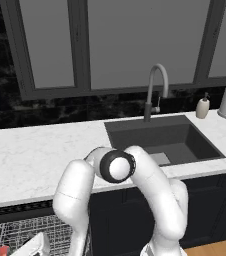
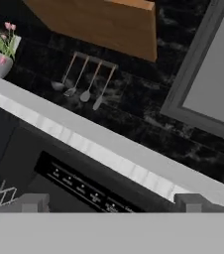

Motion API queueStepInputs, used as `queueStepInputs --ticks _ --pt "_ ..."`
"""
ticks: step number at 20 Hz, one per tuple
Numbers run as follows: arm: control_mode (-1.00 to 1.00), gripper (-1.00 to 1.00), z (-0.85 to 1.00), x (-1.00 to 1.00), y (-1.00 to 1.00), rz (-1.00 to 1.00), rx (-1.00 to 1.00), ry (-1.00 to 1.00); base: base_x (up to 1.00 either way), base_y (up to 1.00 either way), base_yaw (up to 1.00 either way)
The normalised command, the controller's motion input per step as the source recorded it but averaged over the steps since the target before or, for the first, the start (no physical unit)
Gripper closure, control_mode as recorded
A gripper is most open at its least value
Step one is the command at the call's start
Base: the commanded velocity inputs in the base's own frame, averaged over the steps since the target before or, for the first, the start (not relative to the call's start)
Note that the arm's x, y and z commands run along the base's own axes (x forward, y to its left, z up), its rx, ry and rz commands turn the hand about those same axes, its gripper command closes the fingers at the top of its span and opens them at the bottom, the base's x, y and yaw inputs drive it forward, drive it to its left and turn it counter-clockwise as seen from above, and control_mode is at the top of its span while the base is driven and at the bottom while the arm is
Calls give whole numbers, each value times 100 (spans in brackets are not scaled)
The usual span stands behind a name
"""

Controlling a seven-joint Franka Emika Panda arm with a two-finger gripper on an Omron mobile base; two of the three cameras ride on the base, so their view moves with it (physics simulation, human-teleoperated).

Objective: Pick up the cup and bowl from the counter, place them in the dishwasher, and close the dishwasher door.

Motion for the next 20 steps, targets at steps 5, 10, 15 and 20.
queueStepInputs --ticks 5,10,15,20 --pt "-100 -100 6 -79 12 0 0 -34 0 0 0" --pt "-100 -100 -10 -69 4 0 0 -9 0 0 0" --pt "-100 -100 -44 -52 5 0 -2 0 0 0 0" --pt "-100 -100 -49 -29 0 -1 0 -3 0 0 0"
